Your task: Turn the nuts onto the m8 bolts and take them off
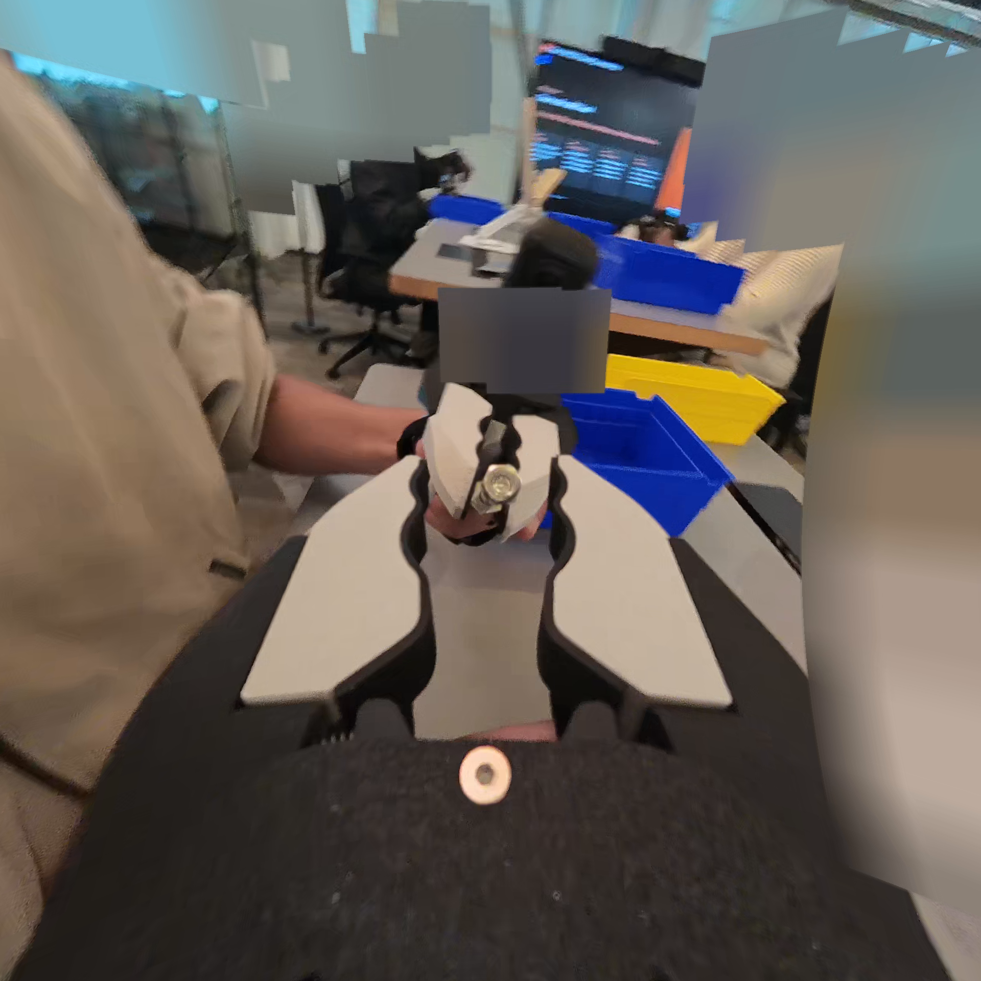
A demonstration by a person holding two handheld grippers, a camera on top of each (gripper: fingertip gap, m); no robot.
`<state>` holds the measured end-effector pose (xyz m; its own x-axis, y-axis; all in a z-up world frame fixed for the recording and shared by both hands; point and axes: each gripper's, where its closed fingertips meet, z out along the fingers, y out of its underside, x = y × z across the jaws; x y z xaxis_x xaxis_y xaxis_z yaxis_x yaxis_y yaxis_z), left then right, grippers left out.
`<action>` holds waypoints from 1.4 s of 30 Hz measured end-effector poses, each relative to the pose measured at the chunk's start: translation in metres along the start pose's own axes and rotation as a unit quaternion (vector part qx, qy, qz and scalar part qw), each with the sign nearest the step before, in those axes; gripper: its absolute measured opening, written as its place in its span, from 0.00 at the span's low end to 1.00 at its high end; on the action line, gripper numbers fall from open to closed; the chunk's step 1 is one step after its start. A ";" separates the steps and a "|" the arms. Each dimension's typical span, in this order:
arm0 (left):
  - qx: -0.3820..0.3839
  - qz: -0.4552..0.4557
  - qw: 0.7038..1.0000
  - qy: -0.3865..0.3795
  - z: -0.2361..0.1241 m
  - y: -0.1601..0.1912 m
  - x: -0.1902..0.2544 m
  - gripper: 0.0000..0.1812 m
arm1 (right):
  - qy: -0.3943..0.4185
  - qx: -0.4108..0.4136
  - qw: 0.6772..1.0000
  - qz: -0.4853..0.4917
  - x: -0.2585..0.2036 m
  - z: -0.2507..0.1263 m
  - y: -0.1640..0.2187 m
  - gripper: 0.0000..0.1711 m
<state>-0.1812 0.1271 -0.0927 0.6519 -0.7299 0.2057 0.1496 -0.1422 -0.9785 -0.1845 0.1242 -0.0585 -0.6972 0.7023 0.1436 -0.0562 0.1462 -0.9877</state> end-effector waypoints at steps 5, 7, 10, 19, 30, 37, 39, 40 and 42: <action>-0.013 0.064 0.991 -0.118 -0.007 0.008 -0.033 0.08 | 0.160 0.048 0.963 0.209 0.030 -0.004 0.026 0.26; -0.017 0.057 0.990 -0.124 -0.009 0.014 -0.040 0.08 | 0.202 0.079 0.932 0.291 0.036 -0.008 0.034 0.20; -0.019 0.068 0.987 -0.147 -0.011 0.020 -0.047 0.08 | 0.219 0.090 0.912 0.336 0.032 -0.002 0.042 0.20; -0.051 0.106 0.982 -0.148 -0.008 0.029 -0.035 0.08 | 0.222 0.062 0.921 0.315 0.026 0.016 0.045 0.09; -0.003 -0.027 0.998 0.061 -0.009 0.011 0.021 0.08 | 0.023 -0.042 0.998 0.045 -0.017 0.016 0.014 0.08; 0.007 -0.102 0.976 0.194 -0.002 0.003 0.055 0.08 | -0.118 -0.016 0.986 -0.114 -0.046 0.006 -0.003 0.08; 0.018 -0.121 0.971 0.206 -0.001 0.001 0.055 0.08 | -0.126 -0.014 0.982 -0.139 -0.045 0.005 -0.004 0.08; 0.024 -0.128 0.970 0.207 -0.001 -0.001 0.053 0.08 | -0.122 -0.011 0.982 -0.142 -0.043 0.005 -0.005 0.08; 0.028 -0.117 0.975 0.186 -0.001 -0.002 0.047 0.08 | -0.112 -0.010 0.986 -0.120 -0.038 0.005 -0.004 0.08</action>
<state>-0.1521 0.0924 -0.0815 0.2810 -0.8760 0.3920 0.3094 -0.3039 -0.9010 -0.1617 0.0935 -0.0608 -0.8058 0.4745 0.3543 -0.2271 0.3049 -0.9249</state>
